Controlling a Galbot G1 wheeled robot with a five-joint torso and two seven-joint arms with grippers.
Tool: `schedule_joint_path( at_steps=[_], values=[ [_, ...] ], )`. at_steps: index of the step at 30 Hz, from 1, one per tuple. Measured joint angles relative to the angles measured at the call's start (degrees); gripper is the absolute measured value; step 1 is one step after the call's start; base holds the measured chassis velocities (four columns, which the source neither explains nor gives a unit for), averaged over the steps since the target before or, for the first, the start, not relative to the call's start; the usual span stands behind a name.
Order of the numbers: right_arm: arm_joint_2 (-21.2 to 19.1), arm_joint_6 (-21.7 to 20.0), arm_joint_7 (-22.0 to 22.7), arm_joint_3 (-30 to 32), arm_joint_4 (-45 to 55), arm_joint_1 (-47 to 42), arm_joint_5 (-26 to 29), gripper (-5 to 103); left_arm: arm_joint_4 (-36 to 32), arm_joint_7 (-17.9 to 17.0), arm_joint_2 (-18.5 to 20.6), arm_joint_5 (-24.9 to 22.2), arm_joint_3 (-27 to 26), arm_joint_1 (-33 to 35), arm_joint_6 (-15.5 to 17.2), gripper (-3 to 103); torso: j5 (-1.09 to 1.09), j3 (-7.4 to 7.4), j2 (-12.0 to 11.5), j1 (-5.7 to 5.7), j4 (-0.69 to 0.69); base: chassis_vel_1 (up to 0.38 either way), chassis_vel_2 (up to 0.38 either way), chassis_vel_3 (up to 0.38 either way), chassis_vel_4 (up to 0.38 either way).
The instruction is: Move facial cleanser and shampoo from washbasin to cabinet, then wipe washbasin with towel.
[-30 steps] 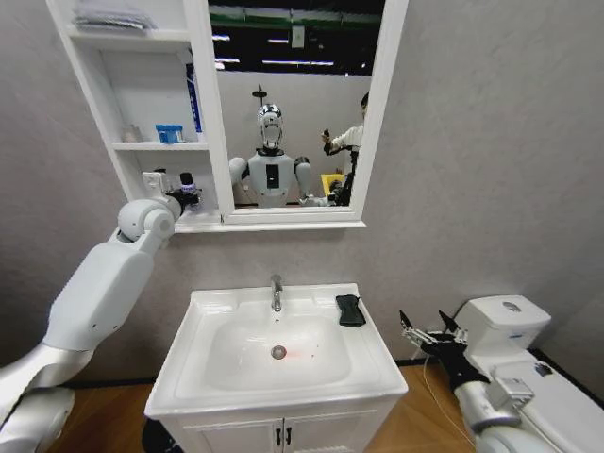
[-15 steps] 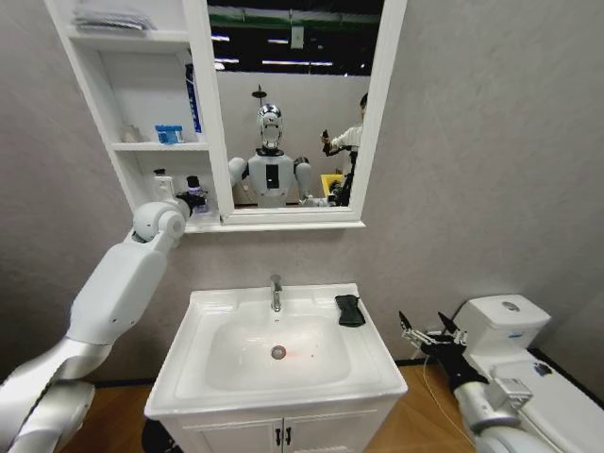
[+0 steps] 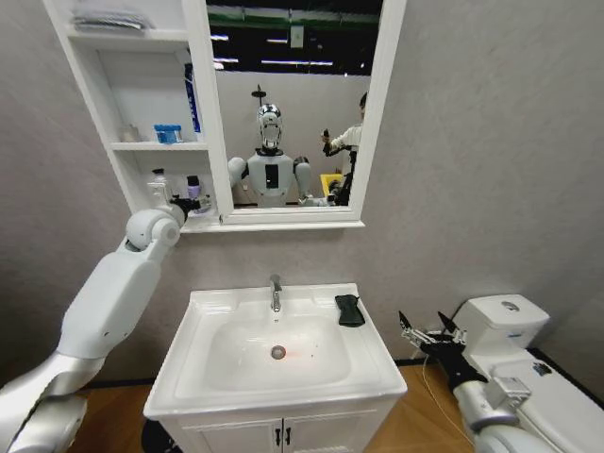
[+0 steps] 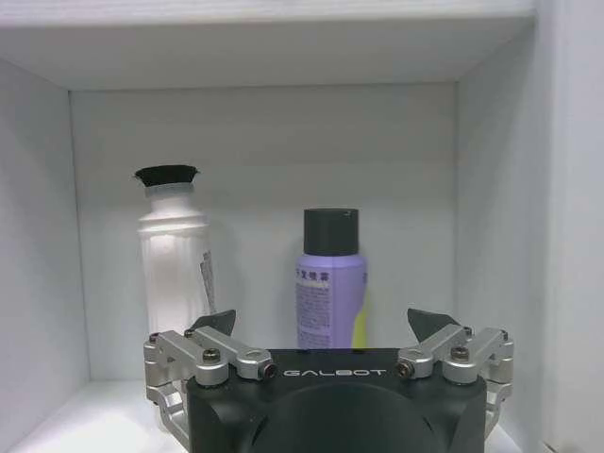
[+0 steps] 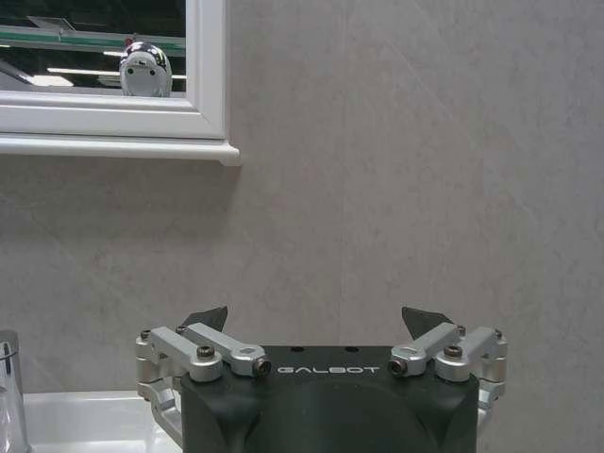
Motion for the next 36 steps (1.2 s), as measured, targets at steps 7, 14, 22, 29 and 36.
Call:
schedule_joint_path(
  at_steps=[7,14,22,29,36],
  values=[
    [0.4,-0.1,0.0,-0.4,0.8,-0.3,-0.6,100,-13.4,-1.6,3.3,-0.9,-6.7,11.4,-0.8,100,0.02,0.00,0.0,0.00,-0.01,0.000,0.000,0.000,0.000],
    [1.2,-0.1,0.3,-0.2,2.8,-1.8,-1.8,100,-27.6,-0.9,0.5,6.8,-20.6,38.1,-5.7,100,0.02,0.00,0.0,0.00,-0.03,0.000,0.000,0.000,0.000],
    [1.6,0.5,0.5,0.1,3.2,-3.0,-2.0,100,-34.4,15.4,-17.3,27.9,-38.1,71.6,-18.0,100,0.00,-0.01,0.0,-0.01,0.02,0.000,0.000,0.000,0.000],
    [1.5,1.2,0.4,0.5,2.3,-3.6,-2.1,100,-35.9,22.4,-27.8,33.6,-40.7,83.7,-25.9,100,0.02,0.00,0.0,0.00,0.01,0.000,0.000,0.000,0.000],
    [1.4,1.4,0.5,0.6,2.2,-3.8,-2.0,100,-37.1,22.4,-28.4,33.4,-41.2,83.0,-26.1,100,0.03,0.00,0.0,0.00,-0.01,0.000,0.000,0.000,0.000]
  ],
)
